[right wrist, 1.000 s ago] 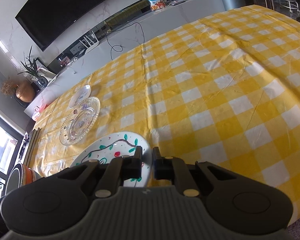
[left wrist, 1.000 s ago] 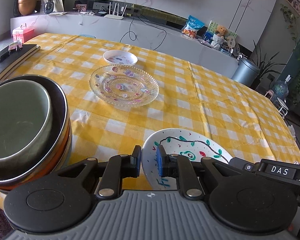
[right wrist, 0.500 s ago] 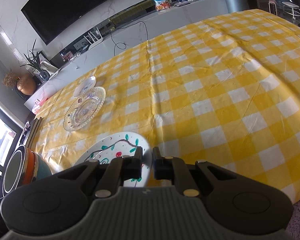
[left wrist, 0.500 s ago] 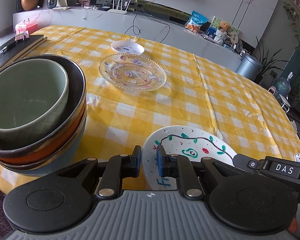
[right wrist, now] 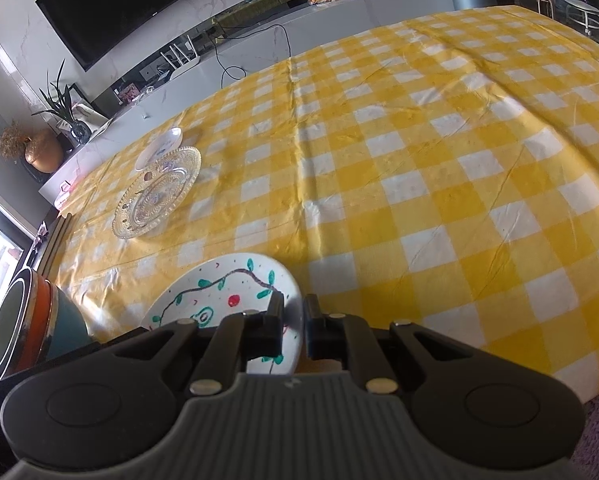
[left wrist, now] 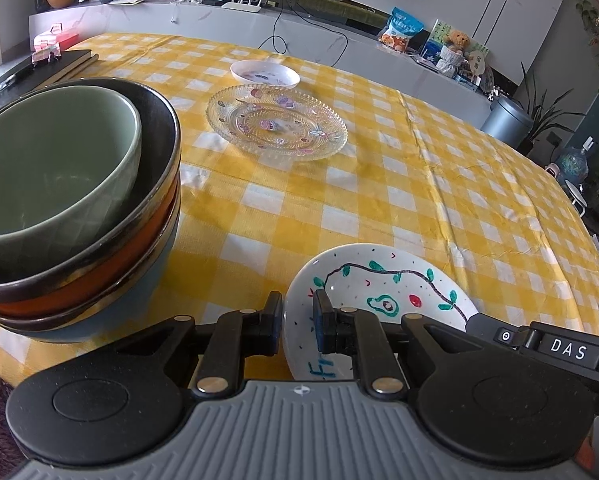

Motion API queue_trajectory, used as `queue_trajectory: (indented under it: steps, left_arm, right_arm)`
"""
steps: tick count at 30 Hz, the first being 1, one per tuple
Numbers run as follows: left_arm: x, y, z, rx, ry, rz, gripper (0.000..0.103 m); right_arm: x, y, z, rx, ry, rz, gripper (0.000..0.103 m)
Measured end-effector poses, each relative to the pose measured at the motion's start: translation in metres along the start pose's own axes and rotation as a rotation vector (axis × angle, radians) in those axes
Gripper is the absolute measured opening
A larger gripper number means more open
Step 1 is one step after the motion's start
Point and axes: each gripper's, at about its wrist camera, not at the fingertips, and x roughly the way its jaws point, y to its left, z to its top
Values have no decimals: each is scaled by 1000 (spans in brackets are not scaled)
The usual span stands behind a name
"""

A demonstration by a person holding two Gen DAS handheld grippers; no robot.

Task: Organize plates and bowls
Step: 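Carry the Fruity plate with the left gripper beside the bowl stack and lower it, then open the left gripper off the Fruity plate and move to the glass plate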

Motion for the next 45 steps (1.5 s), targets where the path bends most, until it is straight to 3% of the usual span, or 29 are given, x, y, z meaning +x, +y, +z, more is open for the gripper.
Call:
queue_trajectory:
  steps: [12, 14, 18, 20, 28, 29, 33, 37, 42, 45]
  left_arm:
    - [0, -4, -1, 33, 12, 14, 20]
    - [-2, -4, 0, 32, 6, 15, 21]
    - [-9, -10, 2, 56, -26, 18, 29]
    - [-13, -13, 3, 77, -43, 19, 30]
    - [-29, -29, 6, 176, -94, 32, 33]
    - [-30, -30, 7, 181, -95, 32, 33]
    - [-38, -32, 13, 195, -91, 19, 46]
    - [-47, -30, 24, 197, -72, -23, 47]
    - [-60, -22, 45, 177, -40, -71, 49]
    - [-70, -21, 61, 224, -40, -71, 51]
  right_arm:
    - [1, 5, -5, -32, 7, -22, 16]
    - [-2, 7, -4, -46, -11, -28, 25]
    - [-10, 13, -2, -90, -66, -44, 32]
    - [-14, 16, -1, -106, -89, -49, 42]
    - [-31, 21, 3, -147, -175, -65, 56]
    - [-33, 21, 4, -150, -182, -65, 61]
    - [-40, 24, 6, -159, -198, -70, 65]
    - [-46, 26, 10, -153, -216, -75, 80]
    - [-55, 33, 17, -151, -248, -107, 89]
    - [-57, 36, 22, -145, -252, -103, 89]
